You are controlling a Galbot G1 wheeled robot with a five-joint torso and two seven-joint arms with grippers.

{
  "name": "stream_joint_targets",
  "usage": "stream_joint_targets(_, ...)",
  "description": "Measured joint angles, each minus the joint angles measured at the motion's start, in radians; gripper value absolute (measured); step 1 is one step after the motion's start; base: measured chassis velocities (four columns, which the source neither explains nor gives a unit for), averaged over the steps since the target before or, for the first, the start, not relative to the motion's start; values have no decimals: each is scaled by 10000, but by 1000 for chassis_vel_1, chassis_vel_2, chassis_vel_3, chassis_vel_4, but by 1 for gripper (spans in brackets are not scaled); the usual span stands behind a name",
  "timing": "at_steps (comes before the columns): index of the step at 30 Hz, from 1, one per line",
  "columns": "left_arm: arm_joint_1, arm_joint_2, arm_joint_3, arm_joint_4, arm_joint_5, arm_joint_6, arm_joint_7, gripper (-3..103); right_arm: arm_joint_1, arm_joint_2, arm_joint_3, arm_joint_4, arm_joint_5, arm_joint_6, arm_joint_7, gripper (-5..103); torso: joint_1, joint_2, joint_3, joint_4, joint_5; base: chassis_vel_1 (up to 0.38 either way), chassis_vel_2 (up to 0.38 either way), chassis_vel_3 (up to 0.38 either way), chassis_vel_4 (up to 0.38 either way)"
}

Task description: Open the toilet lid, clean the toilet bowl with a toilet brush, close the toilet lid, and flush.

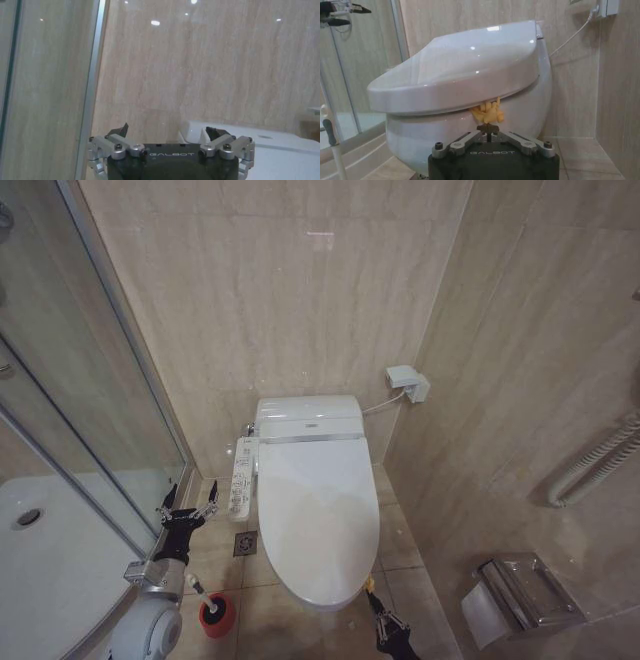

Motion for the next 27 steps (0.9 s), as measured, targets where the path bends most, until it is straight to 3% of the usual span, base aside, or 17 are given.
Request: stream_joint_targets(27,-56,17,-9,48,-20,-73,16,100,-697,223,317,808,428,292,-332,0,0,0,0,0,0,0,0,0,0)
